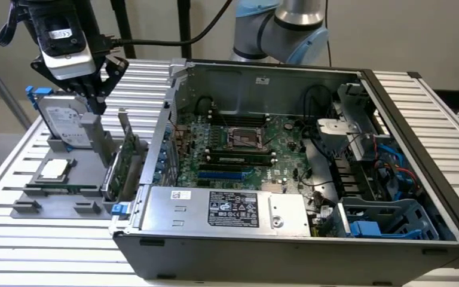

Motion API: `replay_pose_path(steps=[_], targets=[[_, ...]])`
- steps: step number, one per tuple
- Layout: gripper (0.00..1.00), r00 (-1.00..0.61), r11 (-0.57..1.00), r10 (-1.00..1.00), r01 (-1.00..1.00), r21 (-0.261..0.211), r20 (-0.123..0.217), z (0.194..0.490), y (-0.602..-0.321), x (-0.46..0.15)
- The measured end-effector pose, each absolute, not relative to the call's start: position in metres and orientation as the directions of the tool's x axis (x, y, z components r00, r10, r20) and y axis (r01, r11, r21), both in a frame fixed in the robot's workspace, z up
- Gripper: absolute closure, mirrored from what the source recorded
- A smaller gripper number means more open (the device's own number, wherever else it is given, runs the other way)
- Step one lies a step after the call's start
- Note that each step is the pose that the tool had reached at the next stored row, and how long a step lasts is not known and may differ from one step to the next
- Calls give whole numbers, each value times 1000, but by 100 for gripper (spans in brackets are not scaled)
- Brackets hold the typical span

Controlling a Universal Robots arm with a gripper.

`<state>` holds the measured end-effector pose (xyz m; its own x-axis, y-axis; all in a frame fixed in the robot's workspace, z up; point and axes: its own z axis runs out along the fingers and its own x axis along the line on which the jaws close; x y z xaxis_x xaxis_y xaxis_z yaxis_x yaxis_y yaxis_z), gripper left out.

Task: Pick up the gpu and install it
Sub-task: 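Pick up the gpu and move the gpu toward the slot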

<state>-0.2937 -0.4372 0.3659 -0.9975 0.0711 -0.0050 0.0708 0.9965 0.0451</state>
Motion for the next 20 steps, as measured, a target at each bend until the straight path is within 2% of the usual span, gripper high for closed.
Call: replay_pose_path(steps=[11, 20], targets=[[100, -997, 996, 71, 71, 45, -5, 366, -437, -294], [100, -997, 996, 71, 71, 45, -5, 351, -440, -296]])
